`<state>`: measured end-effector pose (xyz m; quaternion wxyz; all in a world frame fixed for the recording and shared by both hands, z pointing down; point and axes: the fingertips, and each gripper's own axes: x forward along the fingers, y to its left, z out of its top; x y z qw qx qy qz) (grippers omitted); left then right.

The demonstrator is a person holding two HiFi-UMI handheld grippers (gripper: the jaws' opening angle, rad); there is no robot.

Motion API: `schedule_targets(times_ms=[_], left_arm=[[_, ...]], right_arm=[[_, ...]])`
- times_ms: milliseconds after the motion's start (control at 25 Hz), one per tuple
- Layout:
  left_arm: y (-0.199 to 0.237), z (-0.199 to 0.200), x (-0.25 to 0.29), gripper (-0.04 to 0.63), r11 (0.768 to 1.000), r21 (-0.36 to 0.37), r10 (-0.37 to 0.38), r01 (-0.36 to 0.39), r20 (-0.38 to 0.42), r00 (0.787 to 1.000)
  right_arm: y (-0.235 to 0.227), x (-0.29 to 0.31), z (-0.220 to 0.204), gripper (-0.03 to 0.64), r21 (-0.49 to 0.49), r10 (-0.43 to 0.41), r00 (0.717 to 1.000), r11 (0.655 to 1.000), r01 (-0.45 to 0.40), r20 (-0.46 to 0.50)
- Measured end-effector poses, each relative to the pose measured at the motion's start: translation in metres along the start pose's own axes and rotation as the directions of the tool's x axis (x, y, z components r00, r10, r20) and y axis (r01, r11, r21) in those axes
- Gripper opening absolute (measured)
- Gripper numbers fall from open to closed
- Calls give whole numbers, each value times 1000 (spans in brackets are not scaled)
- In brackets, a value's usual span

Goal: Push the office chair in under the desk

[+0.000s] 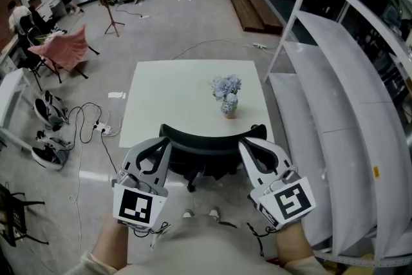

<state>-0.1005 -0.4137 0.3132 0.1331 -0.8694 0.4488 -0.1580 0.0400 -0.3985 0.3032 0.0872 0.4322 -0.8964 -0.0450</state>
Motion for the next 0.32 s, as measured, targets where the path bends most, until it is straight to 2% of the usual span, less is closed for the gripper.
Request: schedule_targets(times_ms=[320], left_arm=[[8, 4, -1, 9, 1000, -10, 17, -16, 18, 1000]], right_arm=[[-2, 4, -1, 6, 15, 1, 1000, 1000, -1, 1]])
